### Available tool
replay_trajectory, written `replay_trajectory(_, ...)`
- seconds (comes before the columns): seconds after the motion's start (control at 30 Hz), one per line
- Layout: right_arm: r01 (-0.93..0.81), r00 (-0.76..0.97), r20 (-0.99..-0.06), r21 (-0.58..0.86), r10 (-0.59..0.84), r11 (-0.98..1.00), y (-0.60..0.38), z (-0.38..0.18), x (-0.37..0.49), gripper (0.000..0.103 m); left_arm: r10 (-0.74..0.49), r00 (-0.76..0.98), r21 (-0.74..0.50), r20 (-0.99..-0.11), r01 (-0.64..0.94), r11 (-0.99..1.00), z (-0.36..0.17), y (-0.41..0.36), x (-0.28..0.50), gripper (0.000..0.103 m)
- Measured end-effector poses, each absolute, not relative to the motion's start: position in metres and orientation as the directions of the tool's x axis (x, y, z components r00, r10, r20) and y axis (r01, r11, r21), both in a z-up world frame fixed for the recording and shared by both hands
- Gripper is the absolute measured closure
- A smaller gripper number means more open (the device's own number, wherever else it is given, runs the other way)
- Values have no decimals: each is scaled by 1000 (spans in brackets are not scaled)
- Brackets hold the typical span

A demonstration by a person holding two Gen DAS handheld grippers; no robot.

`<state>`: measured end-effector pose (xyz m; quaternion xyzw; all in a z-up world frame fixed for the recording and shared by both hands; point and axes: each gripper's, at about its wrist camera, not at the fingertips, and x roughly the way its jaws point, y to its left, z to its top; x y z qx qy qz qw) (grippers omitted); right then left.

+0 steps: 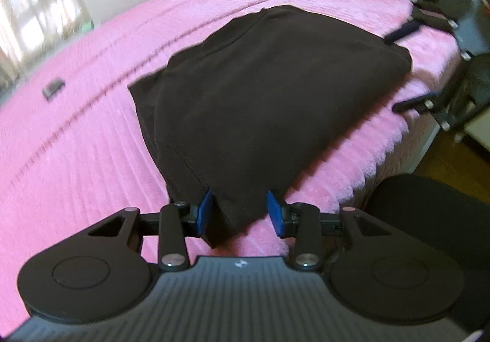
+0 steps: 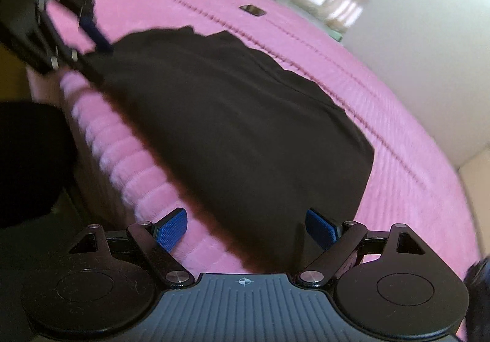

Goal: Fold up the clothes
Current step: 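Grasp the folded black shirt edge with the left gripper while the right gripper grasps beside it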

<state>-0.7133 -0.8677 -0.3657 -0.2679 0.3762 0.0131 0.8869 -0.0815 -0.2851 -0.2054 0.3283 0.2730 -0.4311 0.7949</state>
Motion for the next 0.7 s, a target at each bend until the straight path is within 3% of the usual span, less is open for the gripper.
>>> replay_trajectory(0.03, -223, 721, -662, -503, -206, 835, -867, -368, -712, 20, -511, 498, 332, -701, 862, 383, -202, -286, -88, 60)
replay_trajectory(0.1, -242, 707, -669, -532, -228, 811, -869, -373, -708, 46, -534, 520, 424, -667, 854, 301, -200, -291, -102, 46)
replay_trajectory(0.13, -261, 697, -680, -535, -226, 803, -870, -376, -705, 49, -543, 525, 464, -655, 847, 260, -201, -294, -108, 39)
replay_trajectory(0.17, -275, 696, -681, -544, -226, 793, -871, -378, -704, 53, -549, 530, 501, -646, 837, 219, -202, -298, -113, 38)
replay_trajectory(0.2, -277, 699, -679, -548, -226, 790, -872, -378, -703, 67, -546, 535, 533, -645, 827, 180, -207, -304, -117, 38)
replay_trajectory(0.3, -230, 729, -651, -522, -209, 821, -879, -363, -704, 74, -533, 567, 641, -628, 765, 60, -226, -321, -127, 38)
replay_trajectory(0.43, -190, 756, -624, -500, -199, 845, -883, -352, -711, 74, -512, 639, 756, -574, 654, -31, -249, -335, -126, 40)
replay_trajectory(0.5, -201, 753, -627, -510, -201, 837, -881, -358, -714, 74, -512, 649, 773, -563, 633, -47, -250, -339, -121, 57)
replay_trajectory(0.53, -209, 753, -624, -525, -207, 825, -878, -363, -716, 74, -507, 641, 765, -576, 641, -58, -249, -340, -117, 70)
replay_trajectory(0.57, -216, 757, -617, -546, -214, 810, -874, -368, -719, 73, -504, 632, 754, -589, 654, -61, -247, -342, -113, 76)
replay_trajectory(0.6, -222, 763, -607, -567, -221, 793, -869, -372, -721, 63, -510, 616, 731, -600, 681, -37, -242, -341, -108, 80)
replay_trajectory(0.63, -226, 772, -594, -590, -226, 775, -864, -376, -721, 41, -520, 596, 696, -612, 718, 4, -234, -341, -102, 83)
replay_trajectory(0.7, -237, 789, -570, -627, -229, 742, -855, -383, -722, 26, -544, 541, 592, -642, 800, 98, -217, -337, -86, 85)
